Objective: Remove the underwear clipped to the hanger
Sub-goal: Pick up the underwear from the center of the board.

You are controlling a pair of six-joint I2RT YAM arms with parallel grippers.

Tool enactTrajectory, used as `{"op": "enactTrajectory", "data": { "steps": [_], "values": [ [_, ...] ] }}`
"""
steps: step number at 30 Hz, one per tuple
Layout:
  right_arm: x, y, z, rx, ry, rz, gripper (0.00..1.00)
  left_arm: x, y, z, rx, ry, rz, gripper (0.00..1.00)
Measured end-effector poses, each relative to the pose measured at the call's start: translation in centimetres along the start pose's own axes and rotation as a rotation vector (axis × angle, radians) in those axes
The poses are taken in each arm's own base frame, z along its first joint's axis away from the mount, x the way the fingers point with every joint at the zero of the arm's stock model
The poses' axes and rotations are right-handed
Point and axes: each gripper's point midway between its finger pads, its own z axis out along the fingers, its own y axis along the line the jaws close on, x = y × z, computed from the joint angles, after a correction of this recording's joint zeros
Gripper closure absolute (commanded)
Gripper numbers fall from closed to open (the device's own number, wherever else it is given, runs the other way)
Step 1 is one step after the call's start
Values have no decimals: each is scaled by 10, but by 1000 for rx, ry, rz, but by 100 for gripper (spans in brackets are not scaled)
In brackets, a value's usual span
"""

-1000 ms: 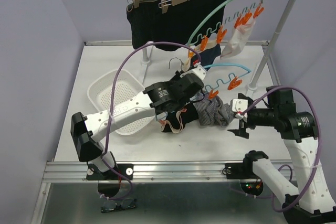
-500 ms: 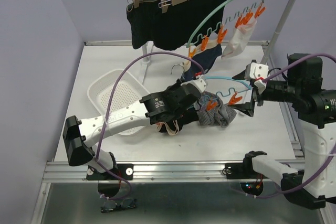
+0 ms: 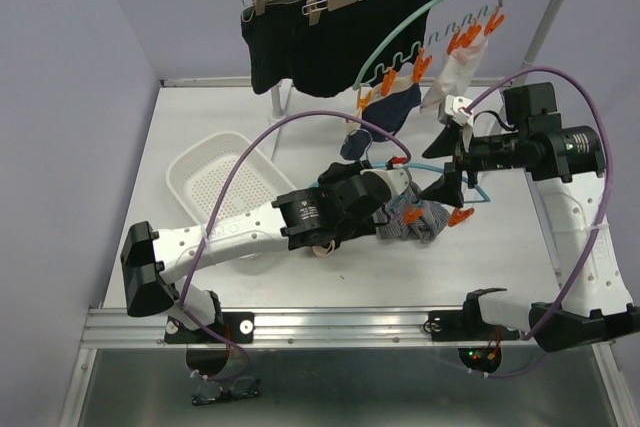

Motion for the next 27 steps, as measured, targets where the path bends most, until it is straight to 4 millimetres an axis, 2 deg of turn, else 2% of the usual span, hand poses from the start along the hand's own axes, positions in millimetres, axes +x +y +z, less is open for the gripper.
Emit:
{"op": "enactTrajectory", "data": {
  "steps": [6,8,12,13,14,15,18,19,22,27],
  "values": [
    [13,9,5,-23,19,32,4,-6,4,-2,-22,-12,42,100],
    [21,11,7,-28,31,42,9,-11,5,-4,-29,-23,58,100],
    [34,12,11,-40,62,50,28,-24,2,-9,-31,-57,87,100],
    [36,12,12,-41,67,50,41,-28,0,-11,-30,-66,102,100],
    [37,12,13,-42,68,50,48,-30,-1,-11,-30,-70,112,100],
    [39,13,13,-43,73,46,62,-32,-2,-12,-30,-71,123,100],
    [44,13,12,-32,89,28,84,-36,-6,-12,-33,-74,150,100],
    [45,13,11,-23,97,22,99,-37,-7,-12,-36,-73,157,100],
    [48,7,7,23,115,1,99,-39,-7,-15,-51,-74,167,100],
    [45,10,0,65,108,-63,99,-47,-4,-17,-68,-96,164,100]
  ]
}}
